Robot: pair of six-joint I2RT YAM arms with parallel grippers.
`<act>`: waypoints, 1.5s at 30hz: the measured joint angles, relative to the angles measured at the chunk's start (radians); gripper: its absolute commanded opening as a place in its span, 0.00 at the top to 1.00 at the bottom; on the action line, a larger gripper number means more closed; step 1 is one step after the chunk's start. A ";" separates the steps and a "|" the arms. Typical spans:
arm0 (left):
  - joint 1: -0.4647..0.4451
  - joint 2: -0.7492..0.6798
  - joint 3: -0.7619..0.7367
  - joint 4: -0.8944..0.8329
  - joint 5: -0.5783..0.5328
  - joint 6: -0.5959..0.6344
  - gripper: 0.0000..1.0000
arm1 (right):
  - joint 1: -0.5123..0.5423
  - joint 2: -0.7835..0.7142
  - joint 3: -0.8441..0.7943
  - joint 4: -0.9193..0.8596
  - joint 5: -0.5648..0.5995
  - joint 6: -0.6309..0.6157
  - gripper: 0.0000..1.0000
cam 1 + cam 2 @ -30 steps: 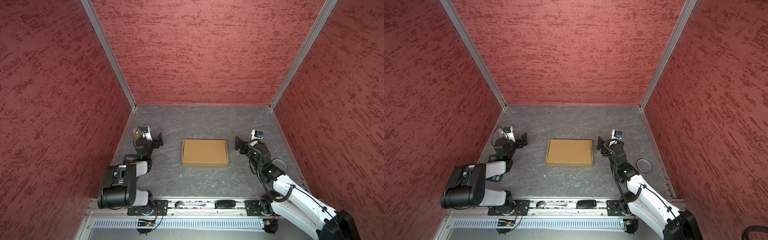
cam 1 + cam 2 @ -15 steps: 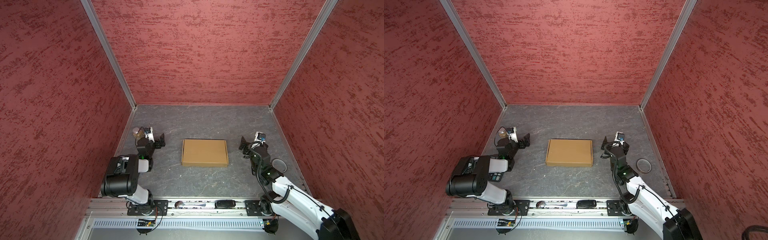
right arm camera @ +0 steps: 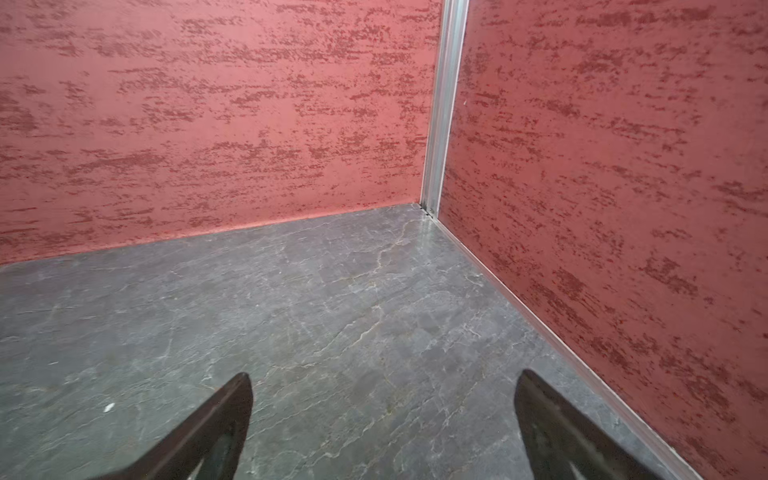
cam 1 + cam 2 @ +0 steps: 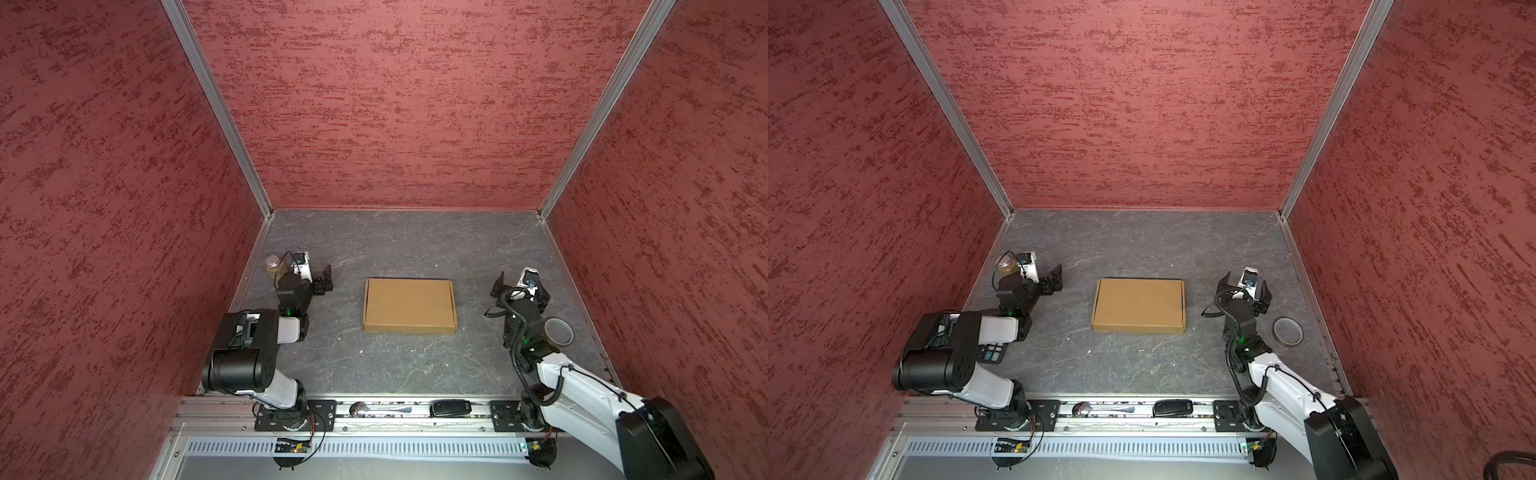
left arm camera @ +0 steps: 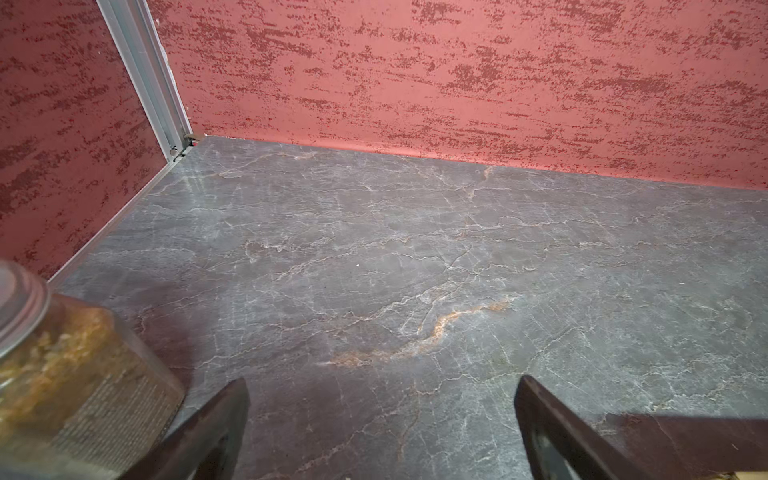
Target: Fold the paper box
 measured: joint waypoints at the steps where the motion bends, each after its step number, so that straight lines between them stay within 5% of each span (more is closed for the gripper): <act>1: 0.000 0.000 0.000 0.000 0.000 0.000 0.00 | -0.011 0.023 -0.007 0.021 0.000 -0.002 0.01; 23: -0.005 0.000 0.000 0.000 -0.016 0.004 0.00 | -0.149 0.298 -0.038 0.403 -0.074 -0.080 0.01; 45: -0.005 0.000 0.000 0.000 -0.019 0.004 0.00 | -0.190 0.418 -0.035 0.576 -0.177 -0.087 0.01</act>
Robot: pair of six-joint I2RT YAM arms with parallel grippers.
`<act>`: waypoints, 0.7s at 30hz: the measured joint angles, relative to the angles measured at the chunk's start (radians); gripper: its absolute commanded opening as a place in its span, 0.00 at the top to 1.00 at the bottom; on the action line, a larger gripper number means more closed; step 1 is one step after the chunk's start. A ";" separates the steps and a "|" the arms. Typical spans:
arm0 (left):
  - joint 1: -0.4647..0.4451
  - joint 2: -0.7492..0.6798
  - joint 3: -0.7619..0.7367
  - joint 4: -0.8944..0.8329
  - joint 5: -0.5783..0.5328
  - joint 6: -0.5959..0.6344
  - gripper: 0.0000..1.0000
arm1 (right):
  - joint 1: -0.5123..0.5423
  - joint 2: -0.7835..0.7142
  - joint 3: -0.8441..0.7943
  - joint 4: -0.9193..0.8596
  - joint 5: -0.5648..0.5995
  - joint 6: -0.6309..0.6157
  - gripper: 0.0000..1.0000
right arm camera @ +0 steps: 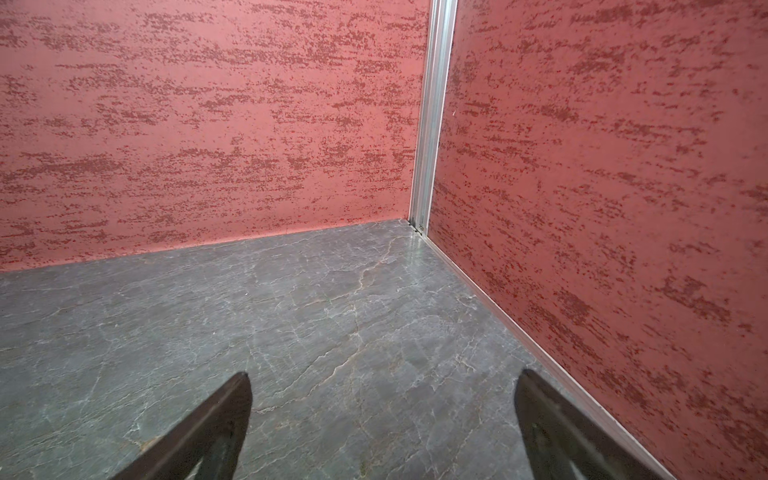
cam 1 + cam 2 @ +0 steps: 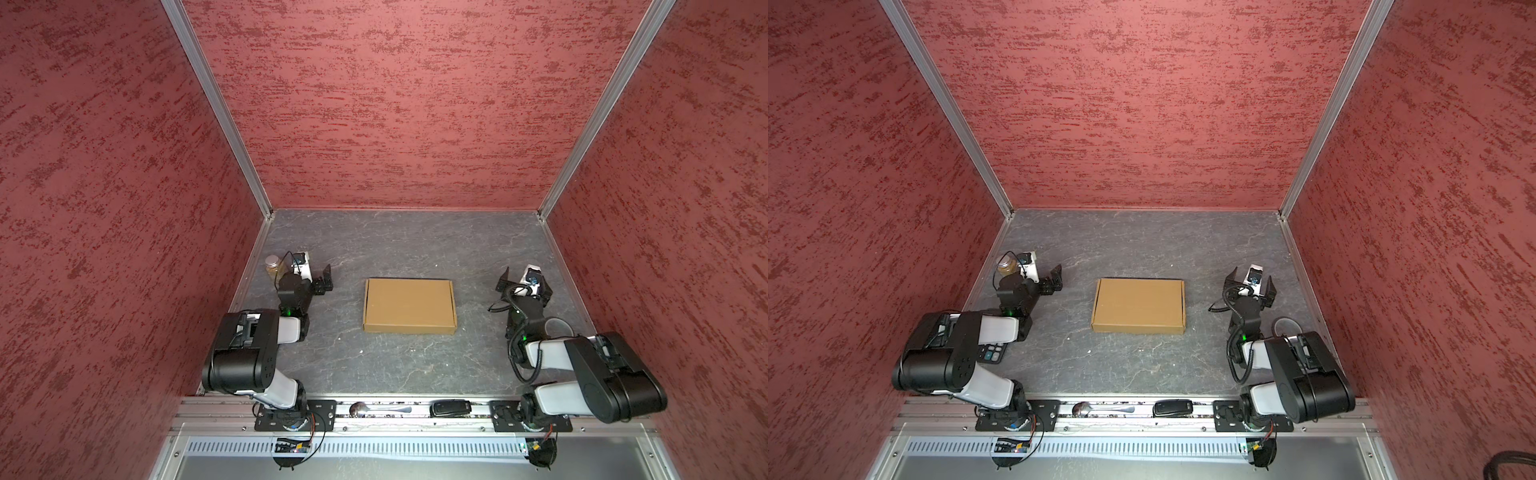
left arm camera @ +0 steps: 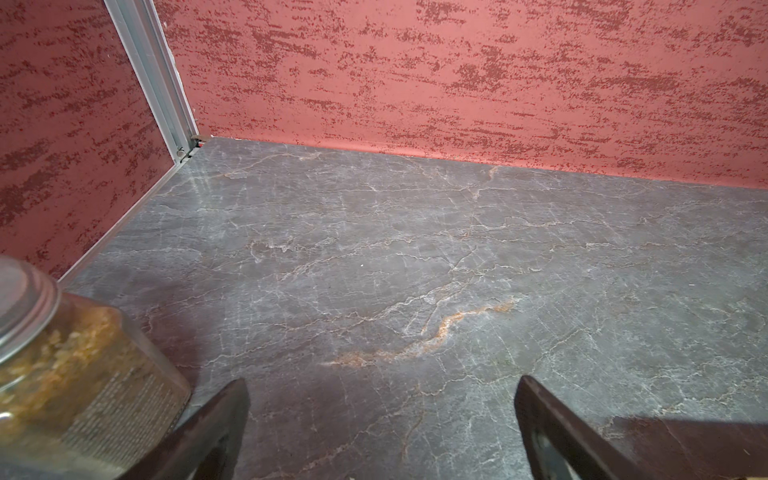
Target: Fold the paper box
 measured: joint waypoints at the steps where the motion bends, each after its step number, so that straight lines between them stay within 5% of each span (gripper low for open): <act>1: 0.000 0.000 0.000 0.000 0.000 0.000 0.00 | -0.003 0.013 0.000 0.011 -0.003 -0.001 0.01; 13: 0.000 0.000 0.000 0.000 0.000 0.000 0.01 | -0.040 0.097 0.011 0.074 -0.057 -0.003 0.01; 21: 0.000 0.000 0.000 0.000 0.000 0.002 0.01 | -0.088 0.096 0.096 -0.034 -0.159 0.017 0.01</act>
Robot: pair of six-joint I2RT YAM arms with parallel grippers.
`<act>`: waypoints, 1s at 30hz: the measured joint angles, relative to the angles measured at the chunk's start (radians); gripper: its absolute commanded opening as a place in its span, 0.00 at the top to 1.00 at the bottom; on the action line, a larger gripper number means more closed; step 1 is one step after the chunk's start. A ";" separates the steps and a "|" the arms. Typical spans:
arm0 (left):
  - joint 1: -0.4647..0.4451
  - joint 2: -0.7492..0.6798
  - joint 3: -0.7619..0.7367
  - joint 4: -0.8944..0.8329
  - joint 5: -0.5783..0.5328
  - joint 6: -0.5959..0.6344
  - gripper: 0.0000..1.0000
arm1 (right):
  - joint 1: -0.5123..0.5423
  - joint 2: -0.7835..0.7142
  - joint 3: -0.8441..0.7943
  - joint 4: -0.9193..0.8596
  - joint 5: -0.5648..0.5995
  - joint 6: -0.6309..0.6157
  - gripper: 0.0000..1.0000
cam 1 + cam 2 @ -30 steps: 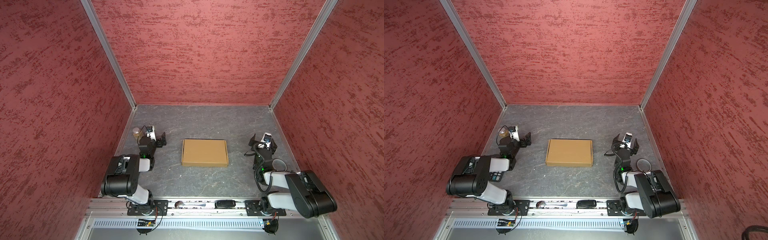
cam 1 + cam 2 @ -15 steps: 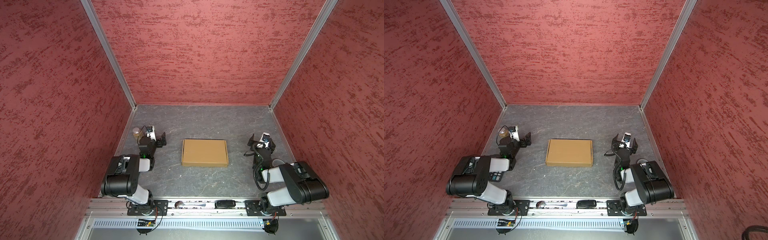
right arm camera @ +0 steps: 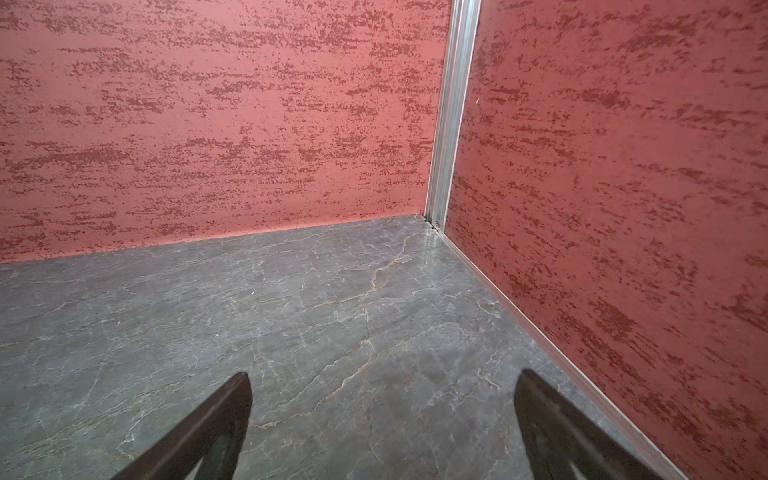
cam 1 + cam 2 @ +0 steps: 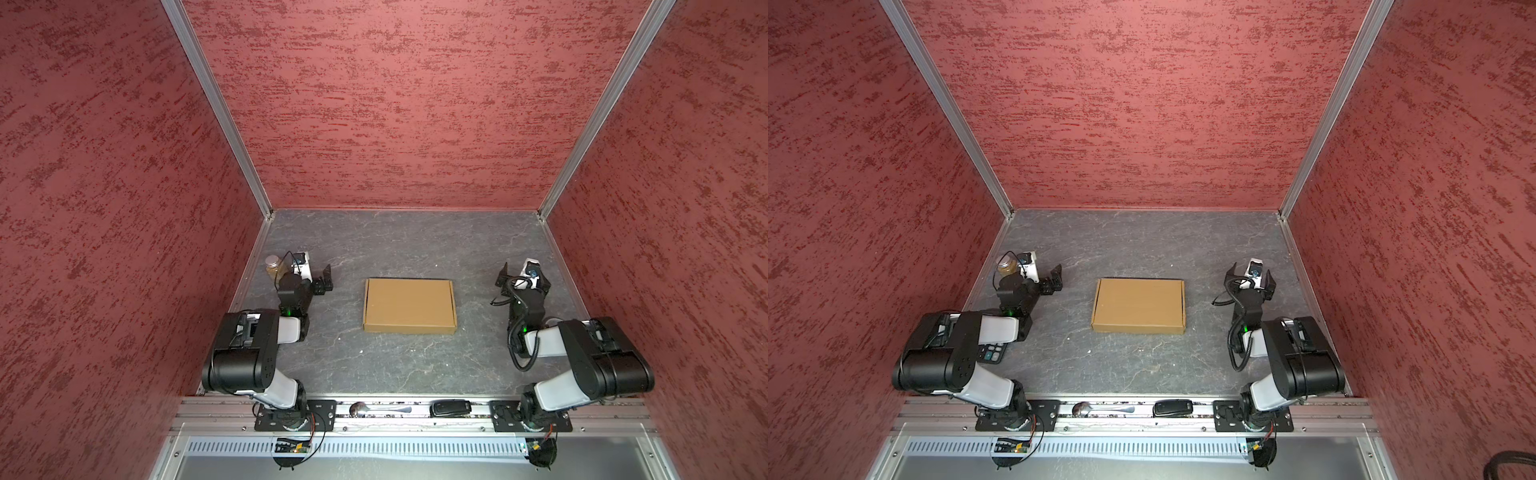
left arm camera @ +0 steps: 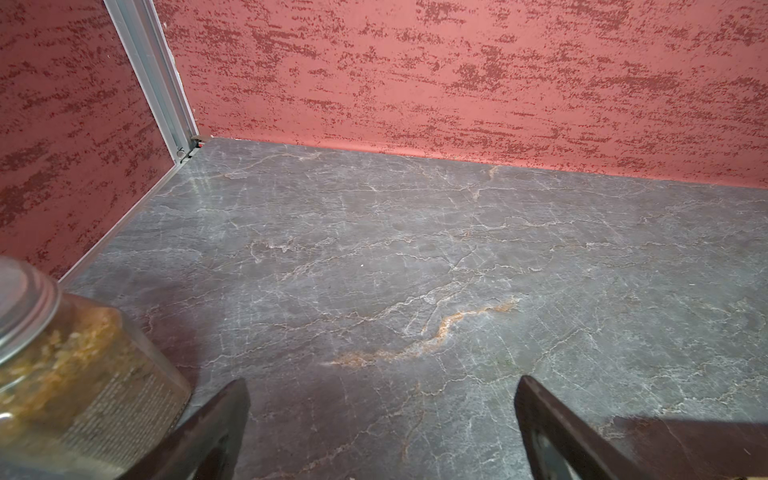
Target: Fold the paper box
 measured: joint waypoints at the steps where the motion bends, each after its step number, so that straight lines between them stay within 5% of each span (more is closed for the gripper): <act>1: 0.000 0.000 0.000 0.000 0.000 0.000 0.01 | -0.008 0.000 0.017 -0.024 -0.019 0.003 0.01; 12: 0.000 0.000 0.000 0.000 0.000 0.001 0.01 | -0.055 0.000 0.077 -0.163 -0.148 0.024 0.01; 20: 0.000 0.000 0.000 0.000 0.000 0.001 0.00 | -0.072 0.036 -0.050 -0.017 -0.244 0.023 0.01; 30: 0.000 0.000 0.000 0.000 0.000 0.000 0.00 | -0.072 0.042 -0.022 -0.009 -0.240 0.031 0.01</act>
